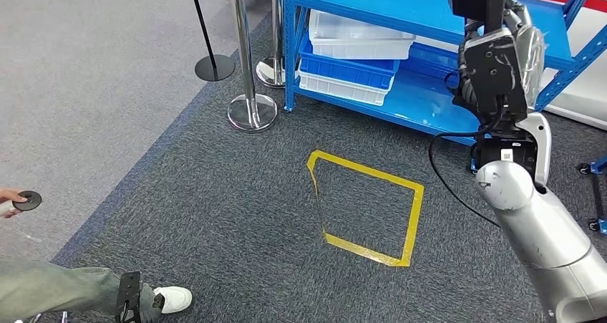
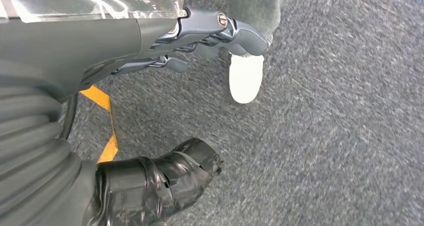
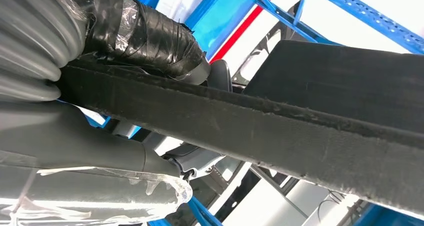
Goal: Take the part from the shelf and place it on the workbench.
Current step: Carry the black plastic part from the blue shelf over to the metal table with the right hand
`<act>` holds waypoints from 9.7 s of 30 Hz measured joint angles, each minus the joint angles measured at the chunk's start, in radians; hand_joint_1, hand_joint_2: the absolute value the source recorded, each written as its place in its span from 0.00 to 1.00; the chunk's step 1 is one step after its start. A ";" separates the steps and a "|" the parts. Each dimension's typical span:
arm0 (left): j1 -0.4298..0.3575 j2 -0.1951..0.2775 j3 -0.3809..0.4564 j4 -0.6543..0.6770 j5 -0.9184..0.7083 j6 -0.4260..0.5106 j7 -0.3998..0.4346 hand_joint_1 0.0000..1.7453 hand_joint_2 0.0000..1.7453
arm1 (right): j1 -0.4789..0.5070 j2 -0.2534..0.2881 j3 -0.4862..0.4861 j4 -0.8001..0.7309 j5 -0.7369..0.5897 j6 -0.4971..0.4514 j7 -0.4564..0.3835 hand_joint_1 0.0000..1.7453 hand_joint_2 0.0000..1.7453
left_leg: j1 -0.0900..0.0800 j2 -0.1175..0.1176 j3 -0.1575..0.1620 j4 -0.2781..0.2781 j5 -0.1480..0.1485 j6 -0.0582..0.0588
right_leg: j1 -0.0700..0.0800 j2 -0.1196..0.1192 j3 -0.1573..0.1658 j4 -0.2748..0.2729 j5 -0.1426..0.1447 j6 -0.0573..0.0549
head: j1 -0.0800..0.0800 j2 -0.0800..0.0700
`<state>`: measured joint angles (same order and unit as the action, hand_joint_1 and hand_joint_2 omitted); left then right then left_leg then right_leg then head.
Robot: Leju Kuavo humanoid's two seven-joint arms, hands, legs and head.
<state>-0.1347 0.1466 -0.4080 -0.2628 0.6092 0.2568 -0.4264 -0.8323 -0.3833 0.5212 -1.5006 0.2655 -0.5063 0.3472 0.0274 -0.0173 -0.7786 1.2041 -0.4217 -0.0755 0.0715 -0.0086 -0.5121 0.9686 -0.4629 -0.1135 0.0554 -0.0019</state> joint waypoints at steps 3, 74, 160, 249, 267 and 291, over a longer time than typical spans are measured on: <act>-0.001 0.008 0.003 0.000 -0.001 -0.003 0.000 0.00 1.00 | 0.005 -0.006 -0.011 -0.011 0.001 -0.002 0.003 1.00 1.00 | -0.012 0.009 0.084 -0.129 0.025 0.021 | -0.002 -0.004 -0.013 0.051 -0.037 0.016 | 0.000 0.000; 0.032 0.029 0.015 0.008 -0.041 -0.011 0.065 0.00 1.00 | 0.047 -0.083 -0.045 -0.124 0.038 0.094 0.078 1.00 1.00 | -0.019 0.019 0.190 -0.173 -0.044 0.119 | -0.073 0.019 -0.249 0.321 -0.071 0.138 | -0.043 0.000; 0.035 0.049 0.015 0.012 -0.031 -0.065 0.073 0.00 1.00 | 0.041 -0.024 -0.013 -0.097 0.075 0.129 0.018 1.00 1.00 | -0.021 0.015 0.107 -0.101 -0.024 0.091 | -0.080 0.019 -0.116 0.095 0.010 0.097 | -0.050 0.000; 0.039 0.010 0.007 0.019 -0.059 -0.055 0.092 0.00 1.00 | 0.074 -0.100 -0.037 -0.164 0.086 0.147 0.083 1.00 1.00 | -0.012 0.010 -0.007 0.096 -0.100 0.053 | -0.092 -0.025 -0.105 0.086 0.008 0.096 | -0.071 0.000; 0.042 0.012 0.007 0.019 -0.056 -0.056 0.093 0.00 1.00 | 0.095 -0.109 -0.044 -0.173 0.089 0.147 0.094 1.00 1.00 | -0.016 -0.047 0.158 -0.200 0.013 0.109 | -0.092 0.015 -0.188 0.275 -0.057 0.136 | -0.065 0.000; 0.039 0.025 0.002 0.021 -0.063 -0.052 0.102 0.00 1.00 | 0.103 -0.115 -0.046 -0.176 0.085 0.155 0.079 1.00 1.00 | -0.052 0.036 0.170 -0.248 0.032 0.156 | -0.073 -0.078 -0.078 0.072 -0.010 0.112 | -0.074 0.000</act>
<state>-0.0958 0.1714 -0.4061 -0.2420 0.5464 0.2052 -0.3244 -0.7290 -0.4981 0.4750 -1.6764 0.3506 -0.3511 0.4261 -0.0246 0.0189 -0.6082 0.9562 -0.3900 0.0802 -0.0014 -0.0861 -0.5897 1.0404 -0.4731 -0.0016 -0.0184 -0.0019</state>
